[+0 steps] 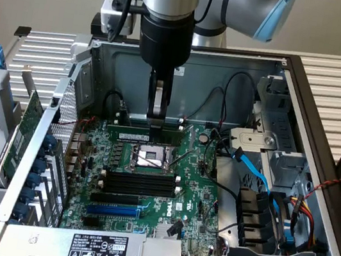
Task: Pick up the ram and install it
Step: 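Insert the ram into the slot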
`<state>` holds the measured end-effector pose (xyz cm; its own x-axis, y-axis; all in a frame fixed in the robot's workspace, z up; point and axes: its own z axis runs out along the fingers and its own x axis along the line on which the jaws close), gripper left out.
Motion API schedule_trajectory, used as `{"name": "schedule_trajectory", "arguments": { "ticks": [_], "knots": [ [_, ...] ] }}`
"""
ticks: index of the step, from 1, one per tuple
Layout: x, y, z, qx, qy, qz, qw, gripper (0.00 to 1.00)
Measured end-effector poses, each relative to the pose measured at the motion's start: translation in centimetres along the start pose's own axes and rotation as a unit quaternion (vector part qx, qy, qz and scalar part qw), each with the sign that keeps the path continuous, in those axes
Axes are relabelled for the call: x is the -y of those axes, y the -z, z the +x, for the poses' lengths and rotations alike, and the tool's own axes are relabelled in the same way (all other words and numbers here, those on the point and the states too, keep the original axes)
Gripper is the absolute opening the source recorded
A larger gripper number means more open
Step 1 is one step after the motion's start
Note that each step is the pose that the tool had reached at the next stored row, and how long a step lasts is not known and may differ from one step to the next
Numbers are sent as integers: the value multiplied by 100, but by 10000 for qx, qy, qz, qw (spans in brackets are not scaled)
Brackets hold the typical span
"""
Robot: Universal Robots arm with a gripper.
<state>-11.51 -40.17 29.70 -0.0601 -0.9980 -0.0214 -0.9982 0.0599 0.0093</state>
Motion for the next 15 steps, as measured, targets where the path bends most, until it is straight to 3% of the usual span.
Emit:
{"name": "schedule_trajectory", "arguments": {
  "ticks": [10,15],
  "knots": [
    [5,-51,42,-23,0,1,10000,12],
    [6,-131,45,-45,0,2,10000,12]
  ]
}}
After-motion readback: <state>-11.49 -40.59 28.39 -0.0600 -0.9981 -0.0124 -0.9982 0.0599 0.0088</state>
